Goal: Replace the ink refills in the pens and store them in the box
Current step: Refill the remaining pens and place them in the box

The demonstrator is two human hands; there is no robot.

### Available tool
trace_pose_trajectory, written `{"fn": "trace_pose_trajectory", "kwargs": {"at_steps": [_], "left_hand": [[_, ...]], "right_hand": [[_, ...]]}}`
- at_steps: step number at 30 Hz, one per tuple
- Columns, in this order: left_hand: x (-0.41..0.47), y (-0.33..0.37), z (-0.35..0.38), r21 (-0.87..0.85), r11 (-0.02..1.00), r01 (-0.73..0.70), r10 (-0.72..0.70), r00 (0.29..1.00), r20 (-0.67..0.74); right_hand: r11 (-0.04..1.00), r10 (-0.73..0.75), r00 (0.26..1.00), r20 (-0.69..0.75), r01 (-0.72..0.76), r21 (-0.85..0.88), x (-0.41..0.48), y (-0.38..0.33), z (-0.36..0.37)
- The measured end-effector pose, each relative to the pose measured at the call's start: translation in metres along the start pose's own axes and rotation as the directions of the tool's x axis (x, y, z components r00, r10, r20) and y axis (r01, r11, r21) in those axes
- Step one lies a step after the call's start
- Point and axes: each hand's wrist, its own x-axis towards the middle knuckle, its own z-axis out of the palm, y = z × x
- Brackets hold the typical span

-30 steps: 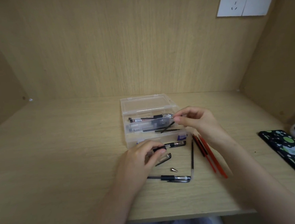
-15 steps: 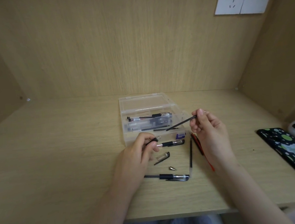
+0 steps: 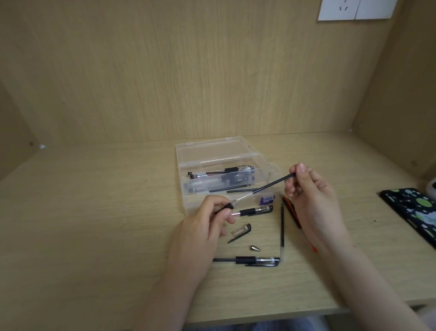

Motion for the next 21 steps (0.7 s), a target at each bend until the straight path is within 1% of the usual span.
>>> {"fn": "trace_pose_trajectory", "kwargs": {"at_steps": [11,13,14,16,18,19,21], "left_hand": [[0.0,0.001,-0.002,-0.008,1.0,0.019,-0.019,1.0,0.009],[0.0,0.0,-0.002,-0.006,1.0,0.022,-0.022,1.0,0.004],[0.0,0.001,-0.002,-0.011,1.0,0.024,-0.024,1.0,0.004],[0.0,0.003,-0.002,-0.022,0.999,0.023,-0.023,1.0,0.016],[-0.001,0.003,-0.002,-0.033,0.999,0.02,-0.019,1.0,0.015],[-0.001,0.003,-0.002,-0.038,0.999,0.02,-0.019,1.0,0.01],[-0.001,0.002,-0.002,-0.047,0.999,0.025,-0.024,1.0,0.002]], "right_hand": [[0.991,-0.016,1.0,-0.02,0.013,-0.134,-0.001,0.001,-0.003],[0.983,-0.023,1.0,0.001,0.023,-0.183,-0.002,0.001,-0.003],[0.973,-0.025,0.999,0.038,0.033,-0.227,-0.003,0.0,-0.001],[0.939,0.007,0.987,0.162,0.049,-0.339,-0.009,0.0,0.004],[0.888,0.102,0.953,0.285,0.043,-0.458,-0.016,0.001,0.009],[0.85,0.147,0.938,0.313,0.043,-0.525,-0.019,0.002,0.01],[0.737,0.172,0.931,0.322,0.095,-0.669,-0.021,0.004,0.009]]}}
